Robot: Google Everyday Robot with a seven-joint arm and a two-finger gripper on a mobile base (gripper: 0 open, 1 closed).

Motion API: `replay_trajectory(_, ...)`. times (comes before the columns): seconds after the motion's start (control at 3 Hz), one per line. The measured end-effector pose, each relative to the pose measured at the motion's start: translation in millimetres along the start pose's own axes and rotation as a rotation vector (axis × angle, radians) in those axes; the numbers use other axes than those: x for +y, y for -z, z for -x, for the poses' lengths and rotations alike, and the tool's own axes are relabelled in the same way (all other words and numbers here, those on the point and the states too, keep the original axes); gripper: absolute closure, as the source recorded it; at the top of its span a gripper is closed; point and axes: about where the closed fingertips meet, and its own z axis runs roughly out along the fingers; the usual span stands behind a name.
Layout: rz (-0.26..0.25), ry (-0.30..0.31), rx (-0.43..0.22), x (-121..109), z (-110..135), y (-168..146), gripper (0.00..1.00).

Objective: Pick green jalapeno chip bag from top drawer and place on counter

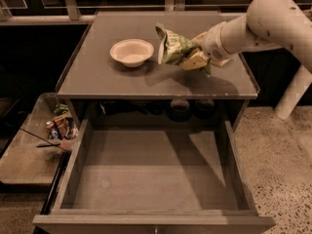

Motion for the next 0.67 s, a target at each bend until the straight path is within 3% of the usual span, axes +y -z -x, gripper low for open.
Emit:
replay_trajectory(0.33,0.039,-0.025,-0.018,-15.5,1.5,-16.9,0.83)
replay_trajectory(0.67,0.04,-0.024,-0.025,-20.0,4.5,-17.9,0.67)
